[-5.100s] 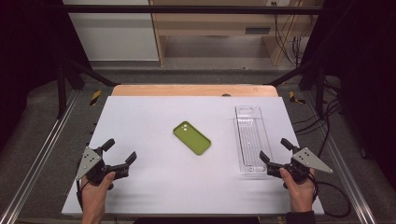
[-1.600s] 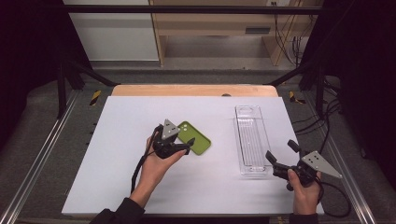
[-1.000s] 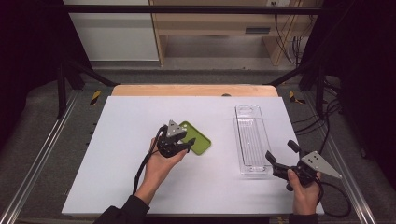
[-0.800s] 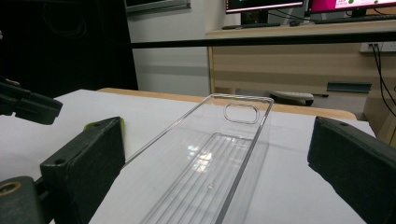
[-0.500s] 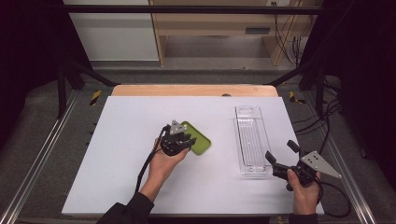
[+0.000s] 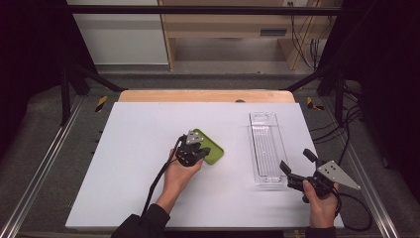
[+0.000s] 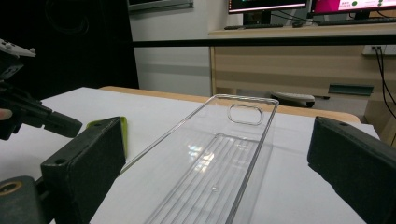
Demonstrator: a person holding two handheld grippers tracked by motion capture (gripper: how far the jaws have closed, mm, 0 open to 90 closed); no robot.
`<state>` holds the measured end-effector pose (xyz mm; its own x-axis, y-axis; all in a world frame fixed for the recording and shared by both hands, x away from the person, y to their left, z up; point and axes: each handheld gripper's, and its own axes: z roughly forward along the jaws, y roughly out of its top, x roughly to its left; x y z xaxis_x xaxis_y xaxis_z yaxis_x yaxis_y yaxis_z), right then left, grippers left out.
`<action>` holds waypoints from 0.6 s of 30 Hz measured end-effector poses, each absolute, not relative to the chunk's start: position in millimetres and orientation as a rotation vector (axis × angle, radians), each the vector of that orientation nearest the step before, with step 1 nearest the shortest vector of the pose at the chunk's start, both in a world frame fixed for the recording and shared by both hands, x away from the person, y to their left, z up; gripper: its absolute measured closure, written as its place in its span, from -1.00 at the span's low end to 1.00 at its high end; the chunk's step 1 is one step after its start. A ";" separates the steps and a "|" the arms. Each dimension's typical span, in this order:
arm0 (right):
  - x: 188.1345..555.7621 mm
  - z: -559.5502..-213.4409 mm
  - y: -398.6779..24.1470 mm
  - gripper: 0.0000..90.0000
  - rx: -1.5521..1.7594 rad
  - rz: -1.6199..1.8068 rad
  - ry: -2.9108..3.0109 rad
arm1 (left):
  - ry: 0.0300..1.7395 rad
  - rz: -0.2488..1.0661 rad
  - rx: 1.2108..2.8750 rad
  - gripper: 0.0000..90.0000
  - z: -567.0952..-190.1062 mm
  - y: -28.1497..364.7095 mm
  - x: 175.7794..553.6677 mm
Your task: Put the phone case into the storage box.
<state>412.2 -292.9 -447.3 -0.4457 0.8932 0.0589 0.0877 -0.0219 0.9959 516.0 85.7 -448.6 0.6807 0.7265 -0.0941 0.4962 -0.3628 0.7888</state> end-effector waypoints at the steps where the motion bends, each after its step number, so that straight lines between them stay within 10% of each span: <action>1: 412.0 -447.1 -292.4 -0.90 1.042 1.539 1.592 | 0.942 0.339 2.041 1.00 -450.1 84.8 516.2; 18: 409.9 -445.8 -289.0 -0.90 1.024 1.527 1.594 | 0.980 0.324 2.083 1.00 -473.4 69.9 520.0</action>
<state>409.9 -289.0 -445.8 -0.4480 0.8932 0.0391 0.0771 -0.0050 0.9970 520.0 69.9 -473.4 0.6679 0.7379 -0.0971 0.5349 -0.3852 0.7520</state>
